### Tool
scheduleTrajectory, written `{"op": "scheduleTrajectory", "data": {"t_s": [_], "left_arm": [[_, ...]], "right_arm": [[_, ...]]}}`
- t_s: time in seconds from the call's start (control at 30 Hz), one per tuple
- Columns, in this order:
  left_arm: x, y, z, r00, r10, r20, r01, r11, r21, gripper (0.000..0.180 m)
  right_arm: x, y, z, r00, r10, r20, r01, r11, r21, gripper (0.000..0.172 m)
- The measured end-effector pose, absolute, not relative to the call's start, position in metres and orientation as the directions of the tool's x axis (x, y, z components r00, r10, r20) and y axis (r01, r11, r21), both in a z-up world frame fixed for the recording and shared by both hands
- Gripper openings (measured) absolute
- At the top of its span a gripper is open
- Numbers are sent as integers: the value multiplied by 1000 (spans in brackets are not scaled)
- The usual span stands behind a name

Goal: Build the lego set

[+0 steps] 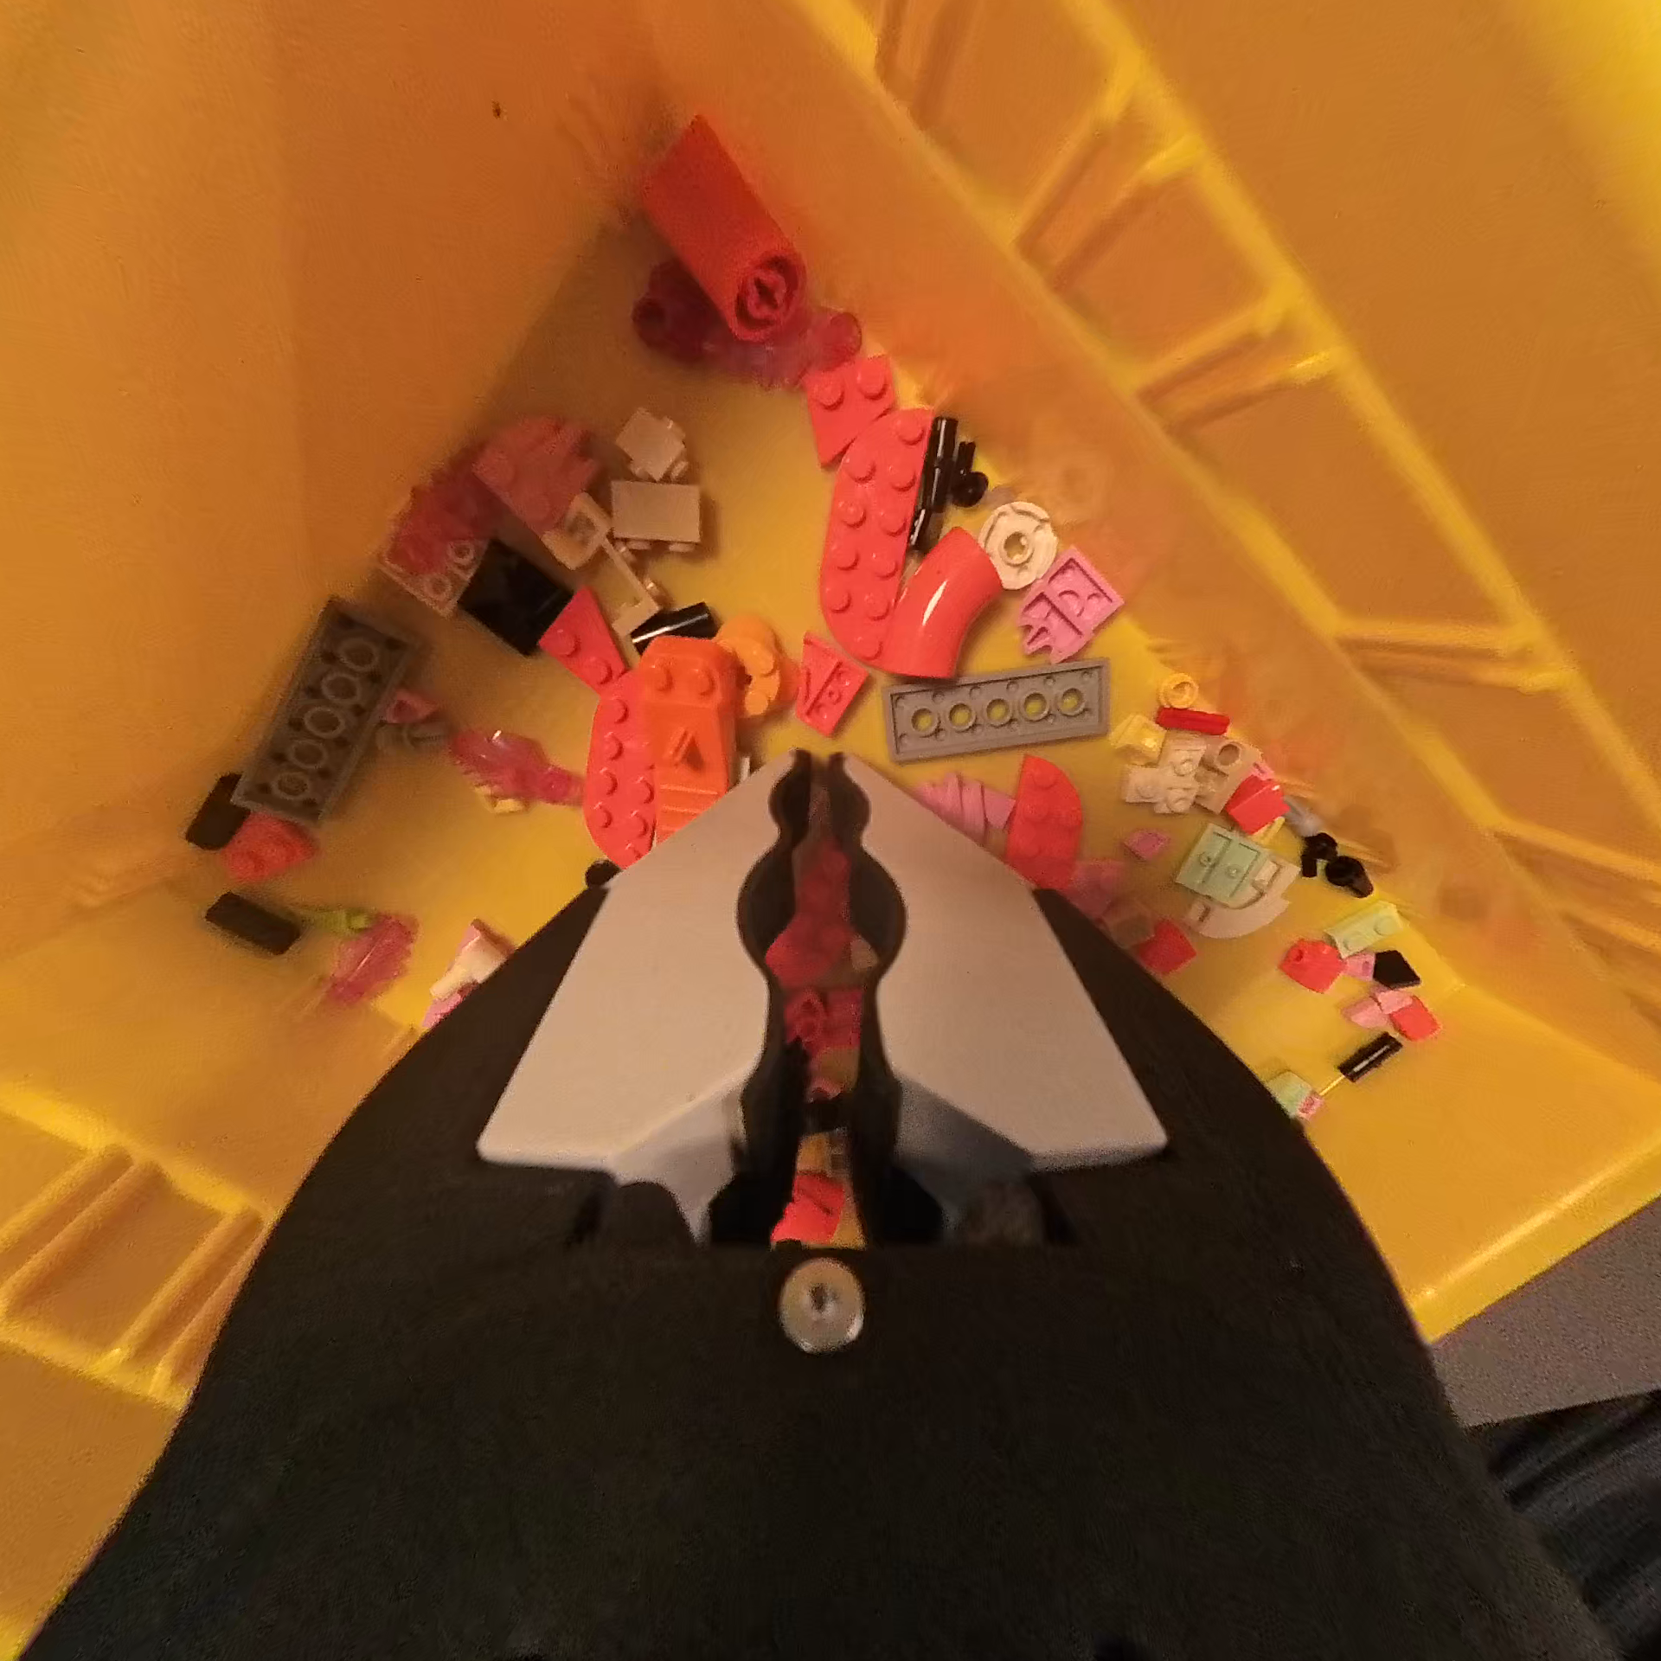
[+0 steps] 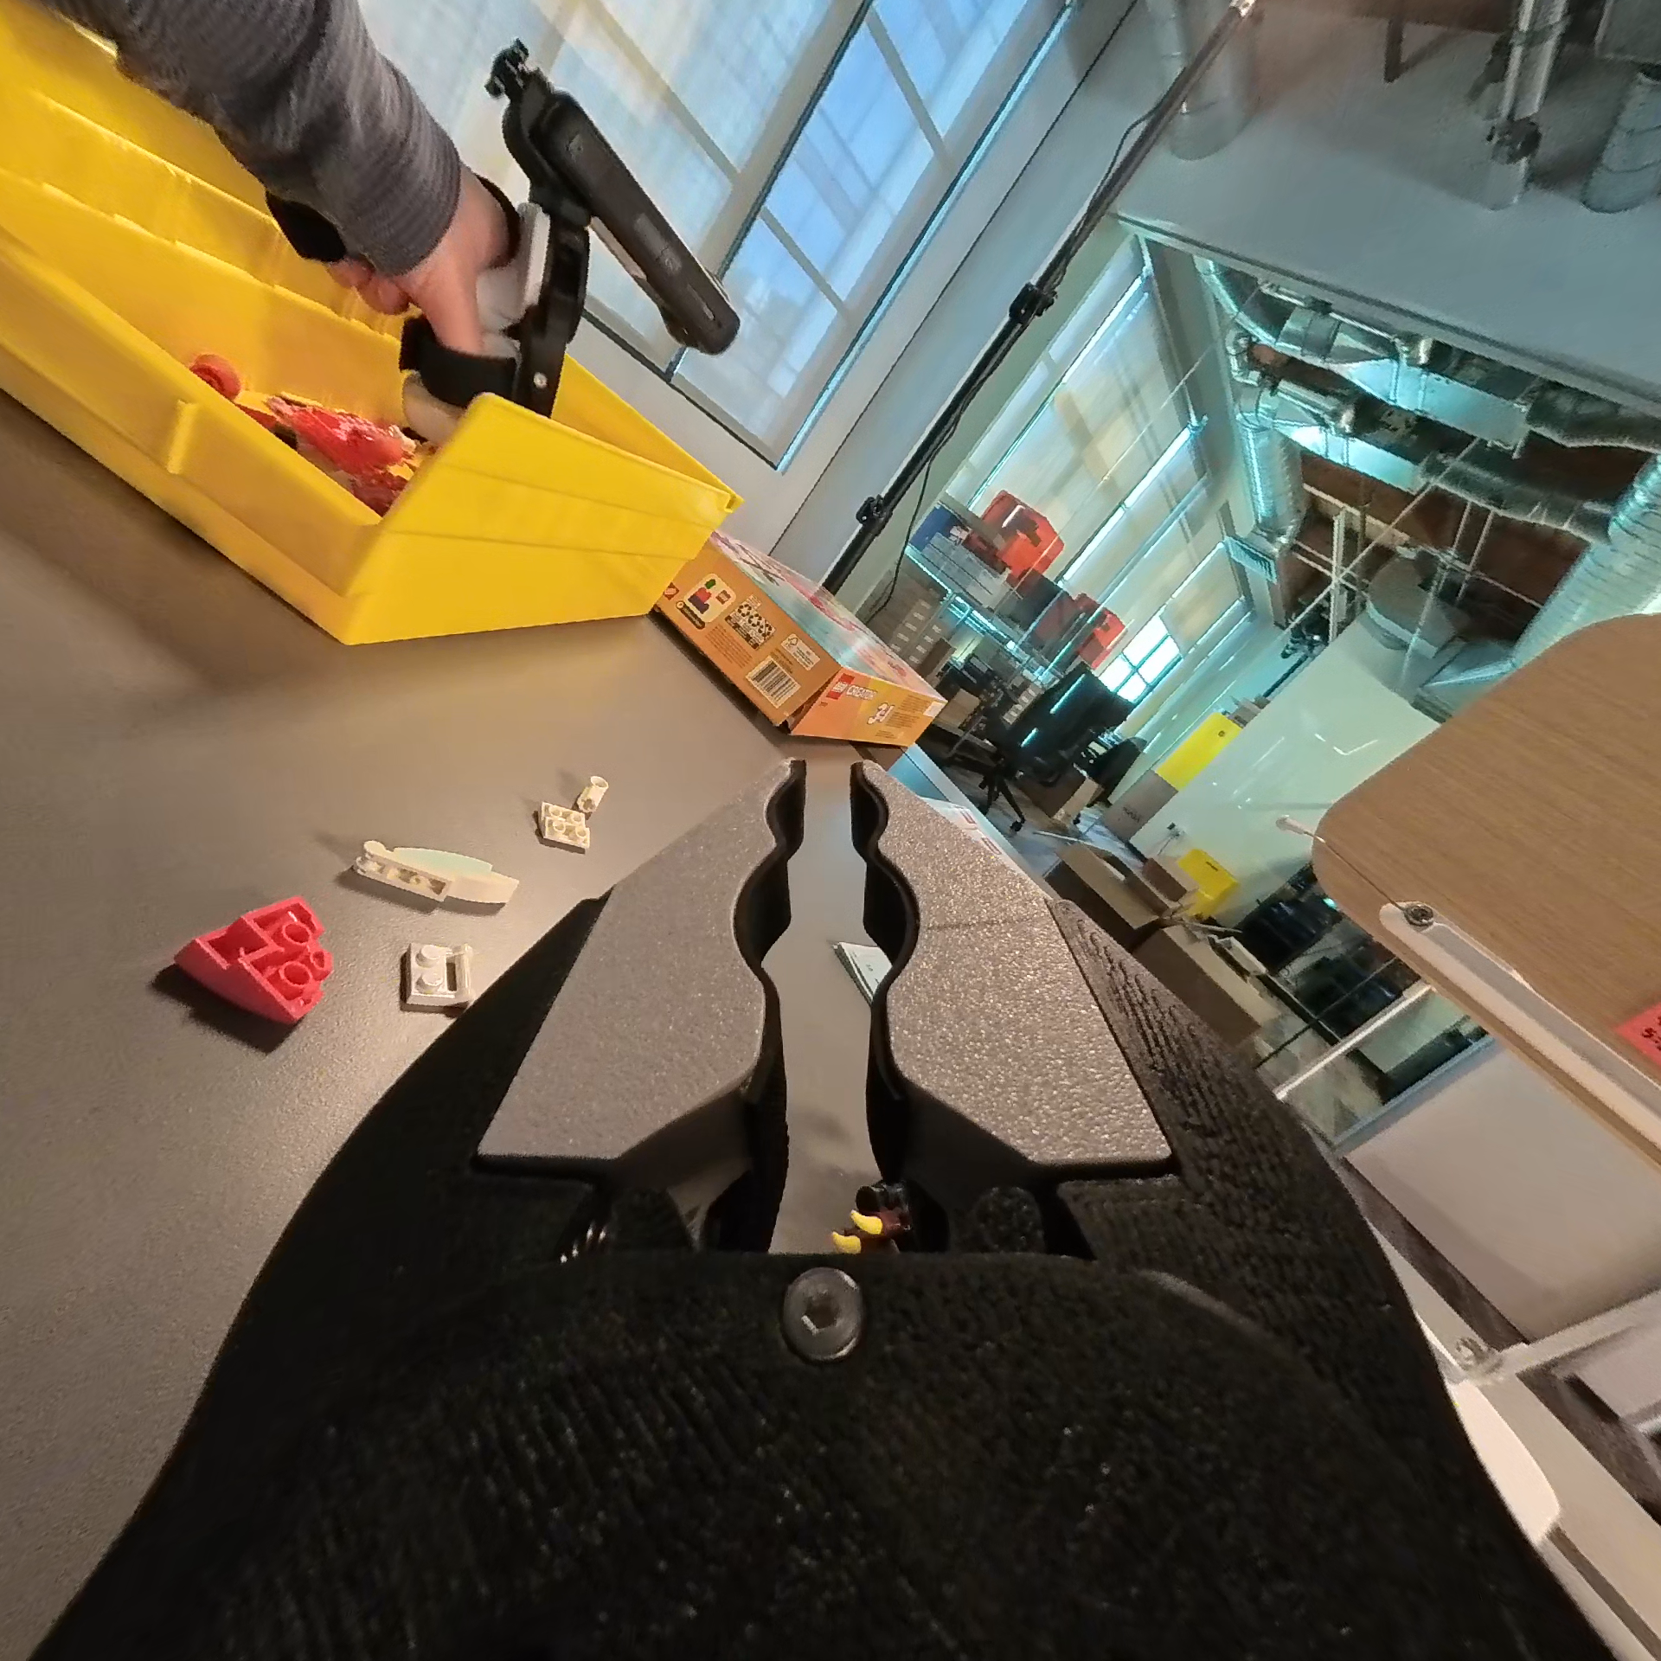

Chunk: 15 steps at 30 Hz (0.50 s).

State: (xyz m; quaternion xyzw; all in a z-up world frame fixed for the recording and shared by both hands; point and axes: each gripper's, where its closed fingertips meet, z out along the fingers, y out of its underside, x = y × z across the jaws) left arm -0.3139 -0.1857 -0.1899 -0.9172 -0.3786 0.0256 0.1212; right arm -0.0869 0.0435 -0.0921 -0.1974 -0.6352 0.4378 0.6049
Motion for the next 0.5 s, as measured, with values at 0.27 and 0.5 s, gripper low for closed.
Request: {"op": "scheduleTrajectory", "data": {"t_s": [0.27, 0.5], "left_arm": [[-311, -191, -187, 741, 668, 66, 663, -713, -229, 12], [-308, -192, -188, 724, 681, 110, 685, -691, -232, 8]], "right_arm": [[-87, 43, -93, -193, 778, 598, -276, 542, -794, 8], [-87, 43, -93, -194, 777, 599, -275, 543, -793, 8]]}}
